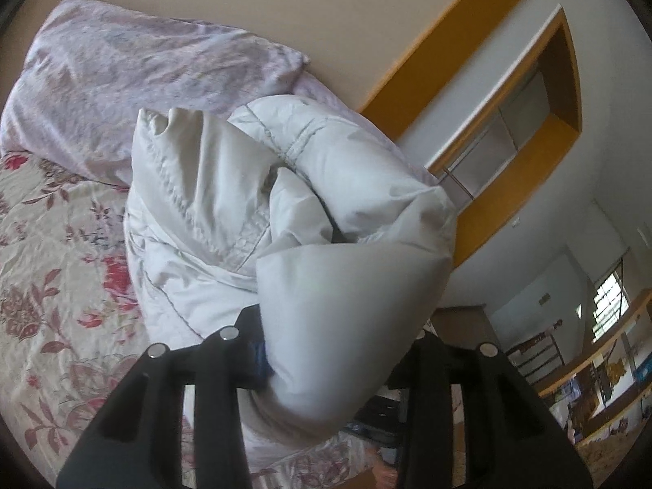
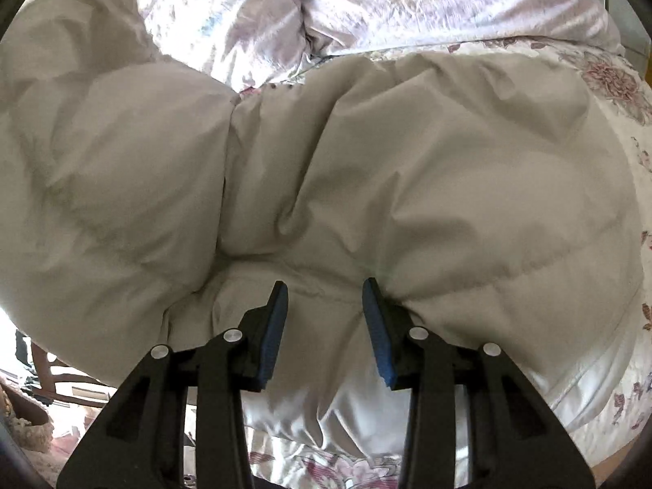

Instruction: Fold large clothes

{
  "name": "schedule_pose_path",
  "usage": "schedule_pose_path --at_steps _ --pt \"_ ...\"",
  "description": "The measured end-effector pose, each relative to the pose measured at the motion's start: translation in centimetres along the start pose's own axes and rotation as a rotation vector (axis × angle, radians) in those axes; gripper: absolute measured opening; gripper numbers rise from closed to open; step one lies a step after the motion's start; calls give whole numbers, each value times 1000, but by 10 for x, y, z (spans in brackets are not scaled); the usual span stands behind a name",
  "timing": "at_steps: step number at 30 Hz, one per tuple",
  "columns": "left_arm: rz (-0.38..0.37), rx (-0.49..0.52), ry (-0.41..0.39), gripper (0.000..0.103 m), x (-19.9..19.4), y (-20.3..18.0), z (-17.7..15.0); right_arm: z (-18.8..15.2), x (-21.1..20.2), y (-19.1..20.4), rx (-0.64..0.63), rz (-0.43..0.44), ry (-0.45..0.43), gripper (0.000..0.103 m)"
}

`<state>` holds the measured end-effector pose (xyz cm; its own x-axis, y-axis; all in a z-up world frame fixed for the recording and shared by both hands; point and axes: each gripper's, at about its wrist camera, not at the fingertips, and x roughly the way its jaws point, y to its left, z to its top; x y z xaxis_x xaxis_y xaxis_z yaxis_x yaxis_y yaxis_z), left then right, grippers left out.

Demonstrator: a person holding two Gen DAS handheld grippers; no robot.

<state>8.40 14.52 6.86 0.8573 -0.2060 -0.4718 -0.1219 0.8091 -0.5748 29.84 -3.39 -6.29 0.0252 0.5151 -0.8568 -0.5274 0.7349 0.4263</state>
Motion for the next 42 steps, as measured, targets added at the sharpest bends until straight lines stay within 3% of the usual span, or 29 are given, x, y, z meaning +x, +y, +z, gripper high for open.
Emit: schedule_pose_path --at_steps 9,13,21,27,35,42 --pt "-61 78 117 41 51 -49 -15 -12 -37 -25 16 -4 -72 40" --pt "-75 101 185 42 79 -66 -25 -20 -60 -40 20 -52 -123 40" --pt "-63 176 318 48 141 -99 -48 -36 -79 -97 182 -119 -140 40" --pt "-35 257 446 58 185 -125 -73 -43 -81 -113 210 -134 -129 40" --pt "-79 213 456 89 178 -132 -57 -50 -78 -115 222 -123 -113 40" --pt "-113 178 382 99 127 -120 -30 -46 -73 -119 227 -120 -102 42"
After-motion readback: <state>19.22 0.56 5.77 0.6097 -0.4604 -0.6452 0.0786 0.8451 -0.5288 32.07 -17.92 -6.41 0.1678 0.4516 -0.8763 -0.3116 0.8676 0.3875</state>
